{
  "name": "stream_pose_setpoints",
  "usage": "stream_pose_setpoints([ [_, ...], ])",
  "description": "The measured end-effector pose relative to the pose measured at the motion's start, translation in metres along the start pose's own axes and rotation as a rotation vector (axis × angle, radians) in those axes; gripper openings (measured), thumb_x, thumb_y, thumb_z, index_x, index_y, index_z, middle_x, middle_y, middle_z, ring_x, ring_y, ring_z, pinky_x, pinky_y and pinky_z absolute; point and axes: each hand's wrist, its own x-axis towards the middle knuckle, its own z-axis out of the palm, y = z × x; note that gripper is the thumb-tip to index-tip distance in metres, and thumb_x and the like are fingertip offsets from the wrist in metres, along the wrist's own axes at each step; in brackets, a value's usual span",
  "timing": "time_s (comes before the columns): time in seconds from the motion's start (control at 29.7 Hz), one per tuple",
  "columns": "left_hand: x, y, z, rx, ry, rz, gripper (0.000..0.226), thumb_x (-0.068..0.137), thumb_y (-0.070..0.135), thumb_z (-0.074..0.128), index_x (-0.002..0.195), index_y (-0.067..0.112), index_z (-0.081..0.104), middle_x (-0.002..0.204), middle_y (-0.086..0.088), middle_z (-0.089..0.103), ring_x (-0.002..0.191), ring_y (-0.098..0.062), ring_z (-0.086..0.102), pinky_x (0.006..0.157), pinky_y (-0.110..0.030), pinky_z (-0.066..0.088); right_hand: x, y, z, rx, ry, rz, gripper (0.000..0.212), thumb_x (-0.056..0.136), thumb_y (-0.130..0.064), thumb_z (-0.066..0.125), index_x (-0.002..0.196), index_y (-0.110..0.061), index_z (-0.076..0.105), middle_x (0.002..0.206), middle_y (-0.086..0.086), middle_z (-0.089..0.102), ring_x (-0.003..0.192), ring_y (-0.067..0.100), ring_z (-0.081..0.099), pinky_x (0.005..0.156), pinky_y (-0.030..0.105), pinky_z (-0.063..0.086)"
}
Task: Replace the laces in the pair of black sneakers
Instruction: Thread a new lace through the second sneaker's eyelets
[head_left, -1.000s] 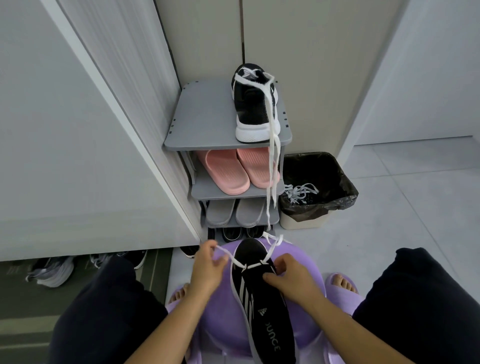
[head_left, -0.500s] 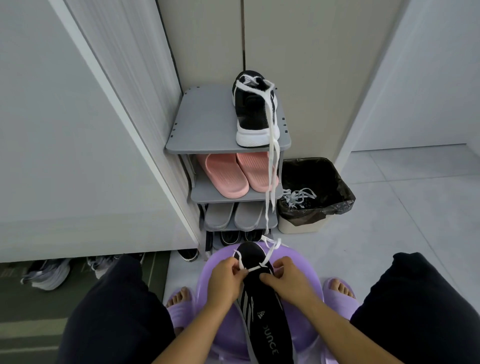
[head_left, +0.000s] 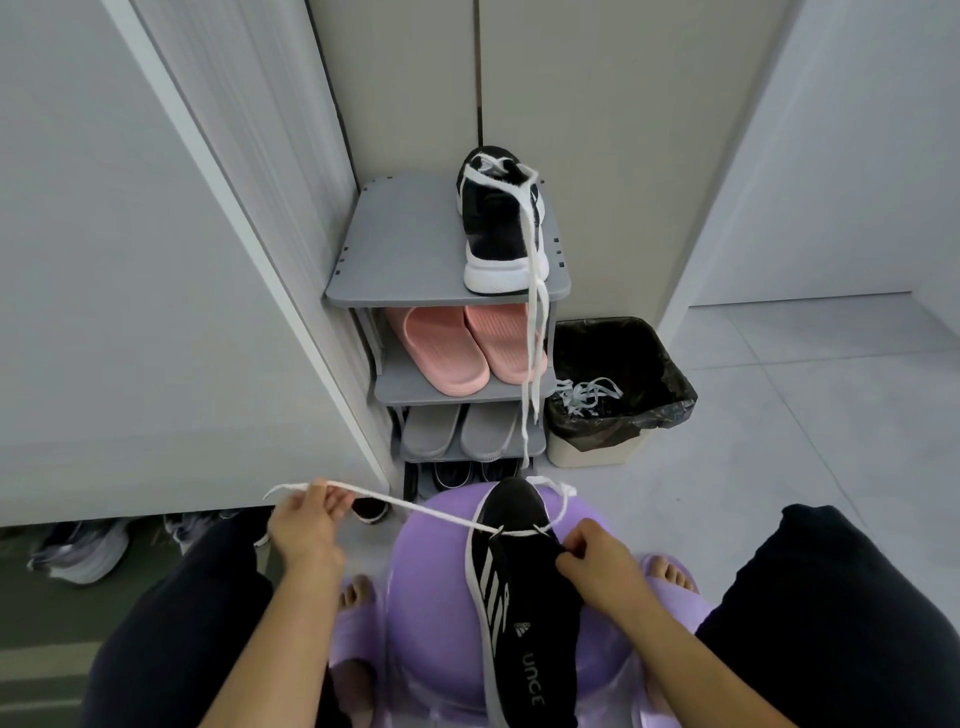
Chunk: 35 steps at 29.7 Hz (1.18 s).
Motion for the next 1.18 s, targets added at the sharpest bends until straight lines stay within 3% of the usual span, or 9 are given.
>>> stream_pose_setpoints([
  [0.1, -0.034, -0.031, 0.006, 0.305, -0.209, -0.179, 0.033, 0.094, 0.020, 0.052, 0.063, 0.012, 0.051, 0.053, -0.003, 0.053, 0.049, -0.016, 0.050, 0.050, -0.027, 0.045, -0.001, -0.003, 0.005, 0.065, -0.024, 0.000, 0.011, 0.082, -0.014, 0.057, 0.079, -0.015, 0.046, 0.068, -0.006, 0.049, 0.068, 0.013, 0.048, 0.060, 0.022, 0.039],
  [0.2, -0.075, -0.076, 0.017, 0.580, -0.423, -0.314, 0.039, 0.089, 0.024, 0.062, 0.054, 0.014, 0.048, 0.043, 0.002, 0.045, 0.043, -0.014, 0.038, 0.048, -0.023, 0.032, -0.001, -0.007, 0.008, 0.096, -0.027, 0.005, 0.019, 0.081, -0.017, 0.059, 0.075, -0.019, 0.041, 0.067, -0.007, 0.048, 0.061, 0.008, 0.044, 0.056, 0.020, 0.037],
  [0.44, -0.086, -0.101, 0.044, 0.541, -0.210, -0.232, 0.015, 0.079, 0.007, 0.071, 0.073, 0.002, 0.059, 0.071, -0.015, 0.061, 0.069, -0.025, 0.056, 0.066, -0.032, 0.047, -0.003, -0.008, 0.009, 0.017, -0.021, -0.106, 0.015, 0.080, -0.013, 0.057, 0.079, -0.018, 0.043, 0.069, -0.007, 0.049, 0.065, 0.010, 0.044, 0.060, 0.019, 0.034],
  [0.54, -0.084, -0.103, 0.047, 0.476, -0.195, -0.215, 0.012, 0.082, 0.002, 0.064, 0.073, 0.005, 0.058, 0.065, -0.009, 0.057, 0.061, -0.022, 0.050, 0.063, -0.028, 0.042, -0.001, -0.007, 0.005, 0.000, -0.037, -0.090, 0.011, 0.082, -0.011, 0.055, 0.085, -0.018, 0.047, 0.073, -0.006, 0.051, 0.070, 0.013, 0.047, 0.057, 0.013, 0.034],
  [0.67, -0.054, -0.069, 0.035, 0.290, -0.111, -0.140, 0.030, 0.089, -0.004, 0.050, 0.061, 0.008, 0.049, 0.040, -0.001, 0.048, 0.034, -0.010, 0.042, 0.038, -0.019, 0.039, 0.001, -0.001, 0.000, 0.000, -0.030, -0.037, 0.010, 0.083, -0.006, 0.049, 0.087, -0.016, 0.049, 0.068, -0.005, 0.050, 0.070, 0.015, 0.047, 0.053, 0.010, 0.033],
  [0.81, -0.004, -0.003, 0.015, 0.048, 0.054, -0.003, 0.029, 0.094, -0.002, 0.047, 0.067, 0.010, 0.044, 0.059, -0.009, 0.048, 0.033, -0.002, 0.049, 0.039, -0.013, 0.046, 0.001, 0.000, -0.002, -0.025, -0.026, -0.029, 0.008, 0.084, -0.009, 0.049, 0.084, -0.016, 0.046, 0.068, -0.005, 0.049, 0.072, 0.017, 0.047, 0.058, 0.023, 0.035],
  [0.94, -0.021, -0.020, 0.012, 0.248, -0.077, -0.211, 0.029, 0.094, 0.015, 0.051, 0.067, 0.008, 0.052, 0.040, -0.001, 0.054, 0.033, -0.008, 0.050, 0.037, -0.017, 0.043, 0.003, -0.005, 0.004, 0.001, -0.058, -0.011, 0.018, 0.086, -0.027, 0.056, 0.080, -0.017, 0.043, 0.067, -0.007, 0.049, 0.068, 0.015, 0.048, 0.064, 0.027, 0.040],
  [1.05, -0.065, -0.063, 0.022, 0.474, -0.285, -0.405, 0.037, 0.093, 0.026, 0.055, 0.060, 0.011, 0.051, 0.042, -0.001, 0.049, 0.033, -0.010, 0.044, 0.036, -0.014, 0.032, 0.012, -0.014, 0.003, 0.142, -0.037, 0.082, 0.042, 0.087, -0.048, 0.056, 0.063, -0.019, 0.036, 0.057, -0.007, 0.041, 0.054, 0.010, 0.038, 0.053, 0.022, 0.031],
  [1.18, -0.093, -0.086, 0.040, 0.644, -0.310, -0.312, 0.029, 0.087, 0.024, 0.063, 0.064, 0.009, 0.054, 0.057, -0.003, 0.049, 0.049, -0.015, 0.043, 0.046, -0.021, 0.033, 0.032, -0.026, 0.005, 0.143, 0.066, 0.097, 0.055, 0.088, -0.033, 0.059, 0.046, -0.017, 0.028, 0.032, -0.006, 0.027, 0.045, 0.012, 0.027, 0.047, 0.024, 0.024],
])
